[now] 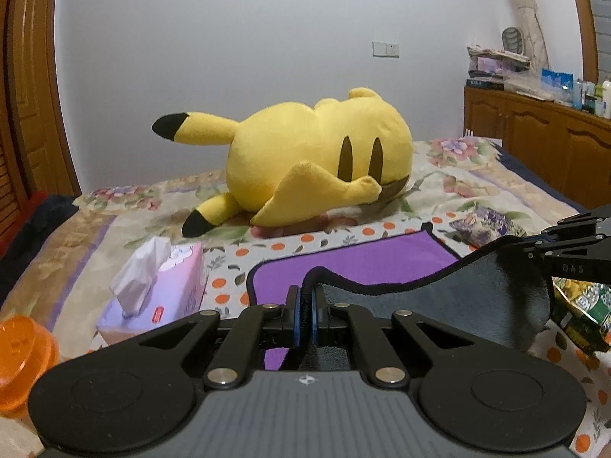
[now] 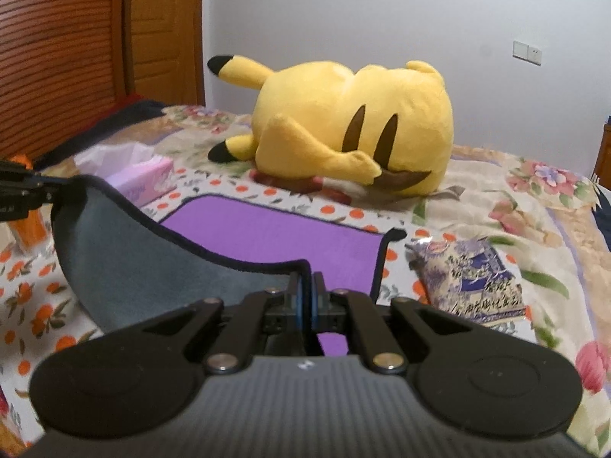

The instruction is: Fold towel

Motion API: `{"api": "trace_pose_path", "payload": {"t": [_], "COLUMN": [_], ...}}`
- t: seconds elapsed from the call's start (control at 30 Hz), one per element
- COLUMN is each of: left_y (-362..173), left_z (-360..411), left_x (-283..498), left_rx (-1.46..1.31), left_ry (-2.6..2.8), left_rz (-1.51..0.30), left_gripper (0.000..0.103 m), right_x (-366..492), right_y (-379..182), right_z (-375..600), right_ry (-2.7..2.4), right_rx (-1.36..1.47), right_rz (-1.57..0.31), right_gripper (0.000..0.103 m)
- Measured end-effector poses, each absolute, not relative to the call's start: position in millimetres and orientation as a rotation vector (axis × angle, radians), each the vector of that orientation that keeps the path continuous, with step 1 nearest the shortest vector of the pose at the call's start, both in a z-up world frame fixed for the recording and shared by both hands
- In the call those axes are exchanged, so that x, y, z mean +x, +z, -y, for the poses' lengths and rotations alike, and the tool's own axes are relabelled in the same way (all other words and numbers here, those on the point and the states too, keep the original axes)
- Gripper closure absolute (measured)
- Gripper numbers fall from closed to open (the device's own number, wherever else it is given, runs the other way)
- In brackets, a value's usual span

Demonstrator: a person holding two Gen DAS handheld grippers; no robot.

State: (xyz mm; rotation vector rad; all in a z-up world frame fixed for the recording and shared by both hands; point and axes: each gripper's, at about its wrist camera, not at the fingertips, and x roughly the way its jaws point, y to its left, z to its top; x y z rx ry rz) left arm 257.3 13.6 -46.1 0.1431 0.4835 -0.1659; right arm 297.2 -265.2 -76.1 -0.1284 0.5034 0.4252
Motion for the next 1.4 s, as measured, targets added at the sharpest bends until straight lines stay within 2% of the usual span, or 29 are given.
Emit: {"api": "trace_pose_path", "payload": {"t": [0.53,1.4], "left_y": [-26,-23], "left_z": [-13,-9], "left_x": [271,334], "left_rx": [0.136,0.129], "left_ry": [-0.176,-0.136], "left_rz": [-0.433,-0.389], "left_gripper": [0.097,0.097], "right_x": [308,361], "right_y": [-53,-49], "right_z": [266,259], "right_ry": [0.405,0.336], "right_rx": [-0.111,-0.124], "right_rz": [-0.445,-0.381], "right_gripper": [0.098,0.099]}}
